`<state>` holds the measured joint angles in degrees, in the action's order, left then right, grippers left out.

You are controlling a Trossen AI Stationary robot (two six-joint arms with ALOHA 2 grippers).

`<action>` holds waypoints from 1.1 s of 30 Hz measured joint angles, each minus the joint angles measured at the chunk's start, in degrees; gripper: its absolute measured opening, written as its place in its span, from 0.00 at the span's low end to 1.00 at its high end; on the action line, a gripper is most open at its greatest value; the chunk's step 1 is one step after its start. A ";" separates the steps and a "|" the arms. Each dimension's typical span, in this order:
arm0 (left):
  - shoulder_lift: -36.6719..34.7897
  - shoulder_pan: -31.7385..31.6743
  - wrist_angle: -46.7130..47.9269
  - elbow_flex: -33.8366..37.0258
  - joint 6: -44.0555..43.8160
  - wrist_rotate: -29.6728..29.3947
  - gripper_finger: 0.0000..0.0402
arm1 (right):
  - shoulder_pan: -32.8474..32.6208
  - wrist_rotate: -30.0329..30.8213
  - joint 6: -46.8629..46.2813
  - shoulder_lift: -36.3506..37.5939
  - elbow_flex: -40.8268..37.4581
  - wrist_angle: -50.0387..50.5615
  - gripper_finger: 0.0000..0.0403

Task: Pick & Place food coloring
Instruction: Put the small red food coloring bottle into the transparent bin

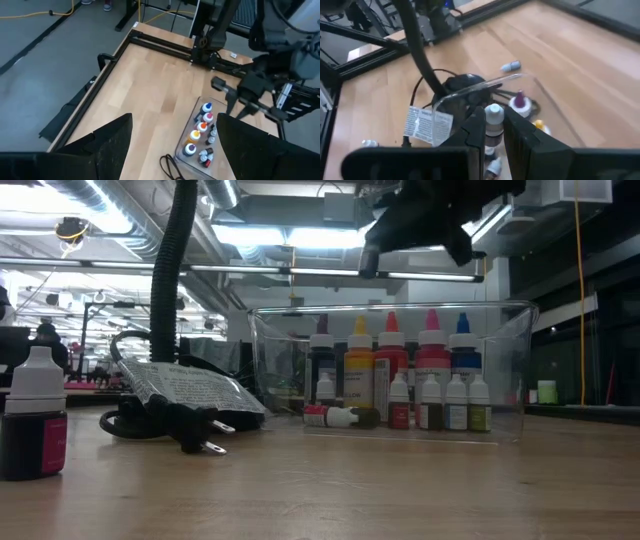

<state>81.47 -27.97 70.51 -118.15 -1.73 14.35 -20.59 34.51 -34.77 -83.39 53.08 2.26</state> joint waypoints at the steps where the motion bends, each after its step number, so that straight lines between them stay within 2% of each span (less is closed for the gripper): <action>1: 0.00 -0.01 -0.06 0.00 0.05 -0.27 0.71 | -0.16 -0.24 -0.20 -0.90 0.00 -0.91 0.13; 6: 0.00 -0.02 -0.06 0.00 0.36 -3.32 0.71 | -0.36 -1.72 -1.17 -3.71 0.00 -1.72 0.13; 15: 0.00 -0.02 -0.03 0.00 -0.01 -2.70 0.71 | 0.52 -5.10 -1.31 -8.59 0.14 -3.46 0.13; 22: 0.00 -0.02 -0.01 0.00 -0.08 -2.65 0.71 | 3.62 -9.56 3.82 -13.74 5.93 -2.81 0.13; 33: 0.00 -0.01 0.15 0.00 -0.05 -2.67 0.71 | 6.40 -13.91 8.13 -16.07 6.88 -2.32 0.13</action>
<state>81.47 -27.98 70.67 -118.15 -1.78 11.68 -14.19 20.60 -26.65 -99.46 59.96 -0.05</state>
